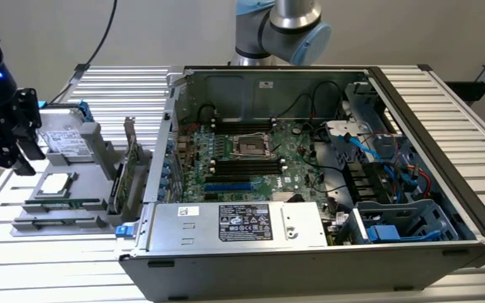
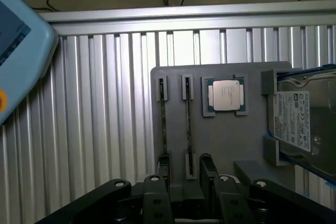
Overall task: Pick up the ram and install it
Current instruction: 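Pick up the ram and move it above insertion slot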
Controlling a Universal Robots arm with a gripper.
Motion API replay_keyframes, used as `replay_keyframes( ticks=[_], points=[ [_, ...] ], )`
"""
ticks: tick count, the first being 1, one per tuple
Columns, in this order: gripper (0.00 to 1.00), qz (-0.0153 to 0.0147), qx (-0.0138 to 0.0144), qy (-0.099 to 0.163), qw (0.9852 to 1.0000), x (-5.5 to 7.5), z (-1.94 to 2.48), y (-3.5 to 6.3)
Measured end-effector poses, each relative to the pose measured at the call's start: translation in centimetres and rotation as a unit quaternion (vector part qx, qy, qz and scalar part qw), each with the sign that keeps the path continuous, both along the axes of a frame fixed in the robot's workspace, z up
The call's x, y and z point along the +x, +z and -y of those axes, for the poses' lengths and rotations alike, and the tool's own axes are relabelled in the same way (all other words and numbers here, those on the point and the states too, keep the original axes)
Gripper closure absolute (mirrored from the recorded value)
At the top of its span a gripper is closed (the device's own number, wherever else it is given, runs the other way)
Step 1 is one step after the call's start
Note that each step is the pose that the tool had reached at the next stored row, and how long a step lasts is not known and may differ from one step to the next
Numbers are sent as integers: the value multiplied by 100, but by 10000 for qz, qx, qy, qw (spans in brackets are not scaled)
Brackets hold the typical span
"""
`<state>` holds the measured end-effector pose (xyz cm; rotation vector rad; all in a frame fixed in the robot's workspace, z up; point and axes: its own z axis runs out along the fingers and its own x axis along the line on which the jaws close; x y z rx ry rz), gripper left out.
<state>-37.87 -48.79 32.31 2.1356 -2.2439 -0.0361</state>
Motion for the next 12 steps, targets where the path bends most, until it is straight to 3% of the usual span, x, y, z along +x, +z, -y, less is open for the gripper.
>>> replay_keyframes(
  ticks=[12],
  points=[
    [64, -1, 5, 299, 9996, -5, 49, -217]
  ],
)
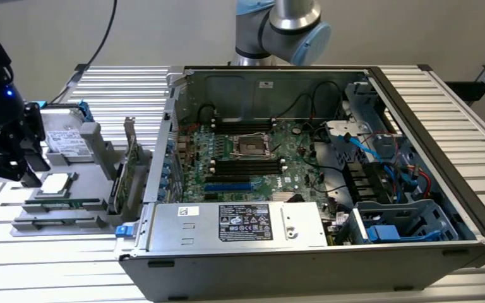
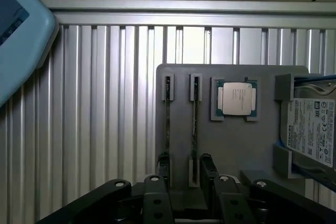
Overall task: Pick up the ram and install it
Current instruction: 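Pick up the ram and move it above insertion slot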
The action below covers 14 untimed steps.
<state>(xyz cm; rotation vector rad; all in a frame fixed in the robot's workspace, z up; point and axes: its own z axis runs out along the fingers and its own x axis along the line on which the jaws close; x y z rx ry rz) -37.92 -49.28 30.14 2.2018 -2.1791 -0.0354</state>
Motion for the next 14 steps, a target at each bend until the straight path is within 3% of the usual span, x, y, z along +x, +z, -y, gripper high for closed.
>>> replay_keyframes(
  ticks=[14],
  points=[
    [64, 0, 5, 297, 9996, -3, 54, -255]
  ],
)
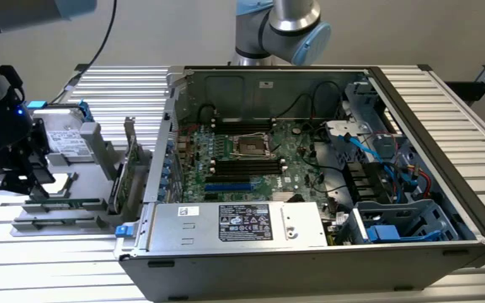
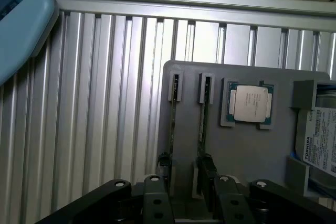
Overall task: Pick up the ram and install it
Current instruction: 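Pick up the ram and move it above insertion slot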
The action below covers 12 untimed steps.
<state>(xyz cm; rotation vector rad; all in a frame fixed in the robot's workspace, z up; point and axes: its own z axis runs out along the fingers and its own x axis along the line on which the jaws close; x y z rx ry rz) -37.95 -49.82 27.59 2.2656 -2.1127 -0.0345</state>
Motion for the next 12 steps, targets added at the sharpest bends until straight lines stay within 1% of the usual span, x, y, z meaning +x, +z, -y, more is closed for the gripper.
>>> replay_keyframes(
  ticks=[12],
  points=[
    [64, 1, 2, 191, 9998, 0, 57, -220]
  ],
)
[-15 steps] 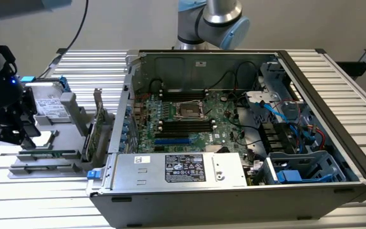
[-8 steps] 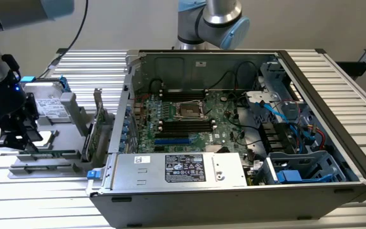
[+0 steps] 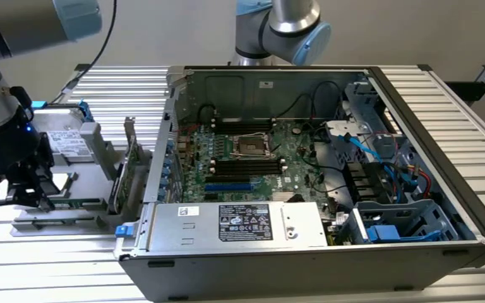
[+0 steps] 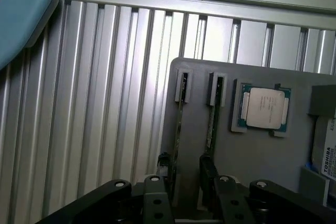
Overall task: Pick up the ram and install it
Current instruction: 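Pick up the ram and move it above insertion slot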
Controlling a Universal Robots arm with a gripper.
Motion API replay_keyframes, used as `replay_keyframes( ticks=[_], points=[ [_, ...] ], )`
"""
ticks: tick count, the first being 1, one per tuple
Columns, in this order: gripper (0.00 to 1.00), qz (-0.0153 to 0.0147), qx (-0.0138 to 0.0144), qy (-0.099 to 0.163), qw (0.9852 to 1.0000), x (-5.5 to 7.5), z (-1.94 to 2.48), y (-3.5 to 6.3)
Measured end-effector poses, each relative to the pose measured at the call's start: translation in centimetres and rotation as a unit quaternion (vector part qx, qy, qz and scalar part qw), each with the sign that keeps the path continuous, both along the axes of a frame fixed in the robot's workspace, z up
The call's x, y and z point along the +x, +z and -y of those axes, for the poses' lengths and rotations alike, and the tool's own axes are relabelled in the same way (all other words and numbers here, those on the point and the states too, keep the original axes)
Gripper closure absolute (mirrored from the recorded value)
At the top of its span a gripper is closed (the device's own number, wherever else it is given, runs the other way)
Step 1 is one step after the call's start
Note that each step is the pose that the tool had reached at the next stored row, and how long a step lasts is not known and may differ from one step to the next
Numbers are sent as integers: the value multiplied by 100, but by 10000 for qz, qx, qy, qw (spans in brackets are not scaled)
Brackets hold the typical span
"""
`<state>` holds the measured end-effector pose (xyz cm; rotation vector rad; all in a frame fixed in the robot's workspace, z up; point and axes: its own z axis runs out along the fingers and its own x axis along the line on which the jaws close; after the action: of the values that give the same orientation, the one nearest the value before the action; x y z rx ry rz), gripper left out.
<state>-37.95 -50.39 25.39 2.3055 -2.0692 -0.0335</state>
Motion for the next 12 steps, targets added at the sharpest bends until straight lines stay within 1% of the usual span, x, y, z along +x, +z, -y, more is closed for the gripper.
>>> replay_keyframes(
  ticks=[12],
  points=[
    [64, -1, 2, 149, 9999, 0, 59, -217]
  ],
)
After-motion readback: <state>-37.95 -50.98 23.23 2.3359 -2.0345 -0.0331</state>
